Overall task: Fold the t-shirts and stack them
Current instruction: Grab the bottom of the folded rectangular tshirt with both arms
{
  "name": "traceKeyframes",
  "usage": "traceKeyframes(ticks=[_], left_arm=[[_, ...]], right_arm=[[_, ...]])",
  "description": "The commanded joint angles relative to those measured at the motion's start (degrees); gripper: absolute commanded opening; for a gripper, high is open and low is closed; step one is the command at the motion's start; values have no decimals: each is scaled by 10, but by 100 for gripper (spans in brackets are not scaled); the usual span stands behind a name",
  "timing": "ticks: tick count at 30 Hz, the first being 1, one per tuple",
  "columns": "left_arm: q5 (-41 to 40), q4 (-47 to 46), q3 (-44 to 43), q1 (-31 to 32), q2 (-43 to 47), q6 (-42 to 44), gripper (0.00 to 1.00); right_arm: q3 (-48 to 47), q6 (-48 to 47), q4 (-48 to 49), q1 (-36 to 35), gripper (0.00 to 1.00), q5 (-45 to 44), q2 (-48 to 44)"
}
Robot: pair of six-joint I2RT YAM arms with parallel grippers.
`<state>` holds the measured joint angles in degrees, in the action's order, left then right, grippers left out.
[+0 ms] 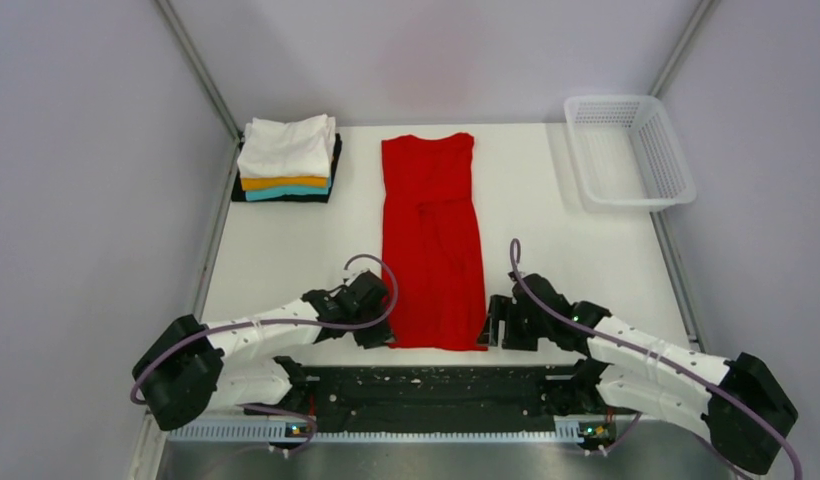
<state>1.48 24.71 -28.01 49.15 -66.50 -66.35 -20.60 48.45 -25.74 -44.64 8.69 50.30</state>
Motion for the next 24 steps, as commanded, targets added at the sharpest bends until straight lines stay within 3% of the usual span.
traceKeyframes(ticks=[1, 3, 4, 6, 11, 19, 24], left_arm=[[8, 0, 8, 0, -28, 4, 20], [6, 11, 5, 1, -31, 4, 3], [5, 16, 4, 0, -30, 3, 0], [3, 22, 7, 1, -23, 1, 0], [13, 26, 19, 1, 1, -7, 0], [74, 25, 76, 9, 115, -38, 0], [96, -18, 46, 9, 146, 2, 0]], right_arm=[[24, 37, 105, -13, 65, 6, 38], [29, 46, 130, -24, 57, 7, 63], [29, 50, 136, -28, 52, 8, 74], [27, 54, 138, -38, 42, 8, 88], [27, 69, 96, -54, 1, -12, 70], [49, 119, 31, -98, 0, 37, -62], [8, 118, 70, -100, 0, 13, -87]])
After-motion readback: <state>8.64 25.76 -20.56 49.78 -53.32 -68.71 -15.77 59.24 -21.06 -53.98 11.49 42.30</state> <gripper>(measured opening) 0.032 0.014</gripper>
